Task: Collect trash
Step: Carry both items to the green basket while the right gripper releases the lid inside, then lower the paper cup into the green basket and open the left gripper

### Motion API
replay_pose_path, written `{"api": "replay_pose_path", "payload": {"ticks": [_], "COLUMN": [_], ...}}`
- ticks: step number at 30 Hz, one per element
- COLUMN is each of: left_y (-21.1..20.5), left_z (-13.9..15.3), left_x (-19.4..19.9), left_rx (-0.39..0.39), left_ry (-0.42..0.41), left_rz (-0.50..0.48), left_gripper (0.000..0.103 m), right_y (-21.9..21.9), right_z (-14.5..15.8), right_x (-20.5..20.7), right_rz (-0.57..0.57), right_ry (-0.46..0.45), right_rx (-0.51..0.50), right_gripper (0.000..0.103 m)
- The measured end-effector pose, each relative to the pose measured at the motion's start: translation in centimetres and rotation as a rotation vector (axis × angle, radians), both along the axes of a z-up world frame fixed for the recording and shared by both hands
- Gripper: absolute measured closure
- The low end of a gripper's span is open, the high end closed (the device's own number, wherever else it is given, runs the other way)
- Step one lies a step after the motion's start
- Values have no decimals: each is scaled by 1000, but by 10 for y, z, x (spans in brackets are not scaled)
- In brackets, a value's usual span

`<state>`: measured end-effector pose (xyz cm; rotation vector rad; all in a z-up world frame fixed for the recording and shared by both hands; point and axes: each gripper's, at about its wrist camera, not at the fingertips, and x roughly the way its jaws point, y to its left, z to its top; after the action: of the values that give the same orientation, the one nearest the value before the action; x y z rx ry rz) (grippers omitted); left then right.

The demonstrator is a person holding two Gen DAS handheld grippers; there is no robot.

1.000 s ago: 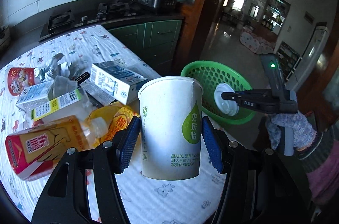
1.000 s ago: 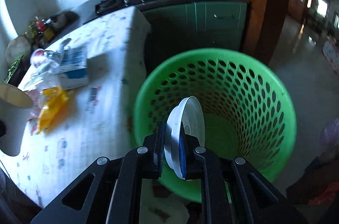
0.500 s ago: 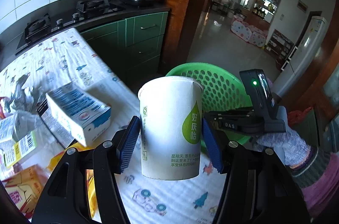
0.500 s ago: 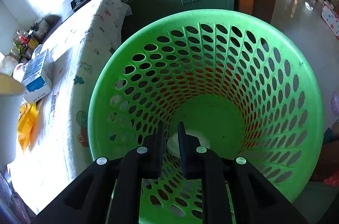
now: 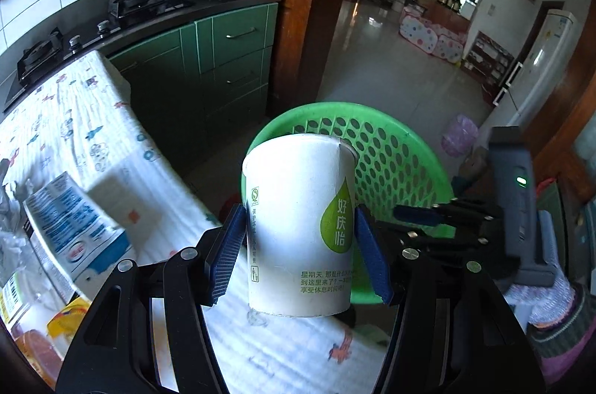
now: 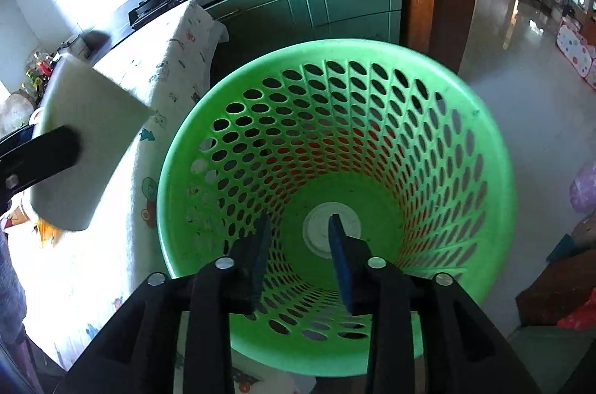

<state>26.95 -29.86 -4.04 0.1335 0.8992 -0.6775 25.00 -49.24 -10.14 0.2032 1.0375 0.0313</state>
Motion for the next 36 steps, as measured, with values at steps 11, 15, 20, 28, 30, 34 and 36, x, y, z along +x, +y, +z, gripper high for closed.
{"api": "replay_pose_path", "payload": {"ticks": [11, 15, 20, 28, 30, 34, 36], "left_y": [-38, -48, -54, -45, -36, -13, 3], "left_z": [-20, -28, -34, -24, -17, -2, 5], "left_x": [14, 18, 20, 10, 5, -11, -21], "left_rx": [48, 65, 79, 72, 66, 69, 75], "left_ry": [35, 49, 52, 20, 10, -33, -62], "left_rz": [-12, -3, -4, 3, 11, 39, 54], "left_gripper": [43, 42, 32, 29, 29, 28, 28], "right_y": [-18, -24, -28, -20, -16, -1, 10], "right_z": [6, 5, 2, 3, 5, 12, 15], "right_x": [-19, -25, -30, -35, -39, -46, -49], "right_rz": [-39, -53, -63, -56, -49, -28, -12], "right_ry": [-27, -34, -32, -34, -42, -60, -66], "right_rx": [-26, -24, -21, -27, -25, -23, -29], "right_gripper": [49, 46, 45, 43, 41, 39, 38]}}
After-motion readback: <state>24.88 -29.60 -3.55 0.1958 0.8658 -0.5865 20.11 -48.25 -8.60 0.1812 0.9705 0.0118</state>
